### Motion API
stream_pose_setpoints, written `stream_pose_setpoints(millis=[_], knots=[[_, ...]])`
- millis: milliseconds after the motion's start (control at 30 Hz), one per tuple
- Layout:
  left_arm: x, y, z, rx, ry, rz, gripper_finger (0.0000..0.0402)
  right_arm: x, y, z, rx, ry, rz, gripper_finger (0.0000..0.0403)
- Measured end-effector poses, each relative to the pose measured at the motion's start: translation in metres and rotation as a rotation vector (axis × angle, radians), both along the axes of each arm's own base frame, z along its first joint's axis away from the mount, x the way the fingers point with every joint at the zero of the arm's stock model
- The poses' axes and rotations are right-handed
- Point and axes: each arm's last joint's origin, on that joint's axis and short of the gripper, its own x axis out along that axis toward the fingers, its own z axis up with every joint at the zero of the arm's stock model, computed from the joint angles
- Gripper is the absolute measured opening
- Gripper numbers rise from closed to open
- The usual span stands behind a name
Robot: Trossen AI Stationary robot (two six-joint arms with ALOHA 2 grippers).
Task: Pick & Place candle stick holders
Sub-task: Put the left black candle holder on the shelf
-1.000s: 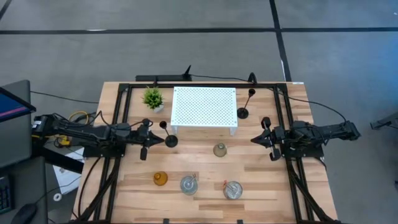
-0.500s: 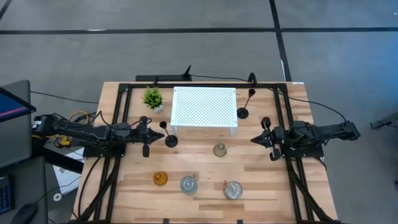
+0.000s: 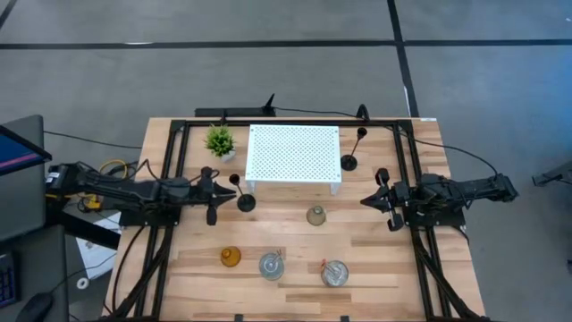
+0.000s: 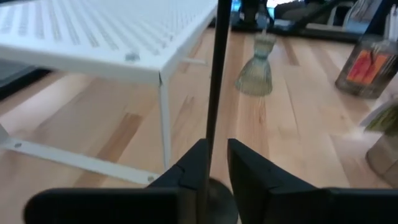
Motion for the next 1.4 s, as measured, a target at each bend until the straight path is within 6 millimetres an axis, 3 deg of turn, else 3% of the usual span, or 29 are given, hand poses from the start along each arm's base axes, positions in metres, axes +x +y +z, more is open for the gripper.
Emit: stream_pose_setpoints(millis=[567,800,1033,1400], knots=[[0.015,-0.001,-0.008,-0.018,0.035,0.026,0.0178,0.0,0.0,0.0,0.0,0.0,-0.003,0.0],[0.021,0.0,-0.006,-0.013,-0.007,0.075,0.02,0.0,0.0,0.0,0.0,0.0,-0.003,0.0],[0.023,0.0,-0.008,-0.011,-0.004,0.076,0.0179,0.0,0.0,0.0,0.0,0.0,-0.003,0.0],[0.024,0.0,-0.003,-0.018,-0.053,0.077,0.0093,0.0,0.0,0.0,0.0,0.0,-0.003,0.0]])
